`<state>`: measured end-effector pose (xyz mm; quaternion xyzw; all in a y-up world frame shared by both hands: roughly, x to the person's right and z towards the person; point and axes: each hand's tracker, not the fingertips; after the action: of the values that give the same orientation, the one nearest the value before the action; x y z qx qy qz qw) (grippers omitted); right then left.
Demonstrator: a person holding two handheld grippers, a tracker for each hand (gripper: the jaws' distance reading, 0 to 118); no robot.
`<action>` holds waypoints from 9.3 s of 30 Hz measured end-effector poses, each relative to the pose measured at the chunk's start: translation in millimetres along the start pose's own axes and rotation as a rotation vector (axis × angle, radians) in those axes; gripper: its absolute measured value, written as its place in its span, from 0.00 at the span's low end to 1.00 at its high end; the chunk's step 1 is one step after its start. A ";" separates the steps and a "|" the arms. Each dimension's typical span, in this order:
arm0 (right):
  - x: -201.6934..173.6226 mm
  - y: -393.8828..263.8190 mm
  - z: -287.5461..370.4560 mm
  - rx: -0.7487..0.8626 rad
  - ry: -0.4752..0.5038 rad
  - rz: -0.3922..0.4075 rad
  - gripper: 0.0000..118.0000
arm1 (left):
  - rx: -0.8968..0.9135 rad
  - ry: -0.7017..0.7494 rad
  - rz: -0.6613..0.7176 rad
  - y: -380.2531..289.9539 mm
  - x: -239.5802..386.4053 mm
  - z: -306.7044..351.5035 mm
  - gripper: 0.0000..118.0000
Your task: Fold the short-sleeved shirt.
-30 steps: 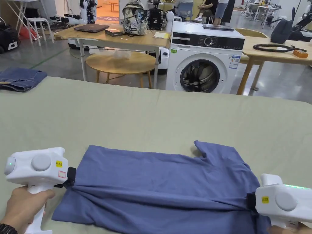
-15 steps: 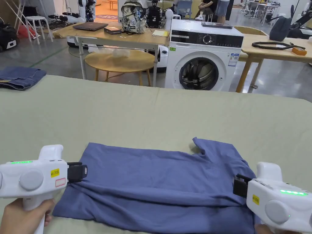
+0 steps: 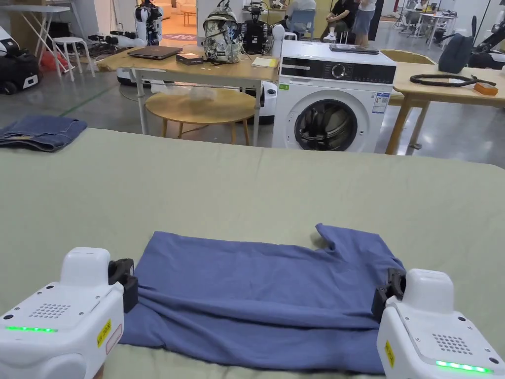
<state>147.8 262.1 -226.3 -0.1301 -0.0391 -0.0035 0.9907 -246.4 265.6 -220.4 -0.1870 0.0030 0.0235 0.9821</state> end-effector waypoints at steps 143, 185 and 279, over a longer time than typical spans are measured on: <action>-24.8 -13.5 -2.9 -0.062 0.068 0.043 0.00 | -0.426 -0.079 0.116 25.9 -78.4 -115.2 0.00; 87.6 15.1 -178.8 -0.518 0.022 0.038 0.23 | -0.445 -0.065 0.013 15.8 -55.7 -139.6 0.00; -11.3 -11.9 60.2 0.138 -0.006 0.024 0.46 | 0.124 -0.049 -0.026 -22.0 27.4 40.4 0.41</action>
<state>131.7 266.1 -166.2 -0.0619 -0.0408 0.0113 0.9972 -218.2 261.3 -175.1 -0.1254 -0.0220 0.0148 0.9918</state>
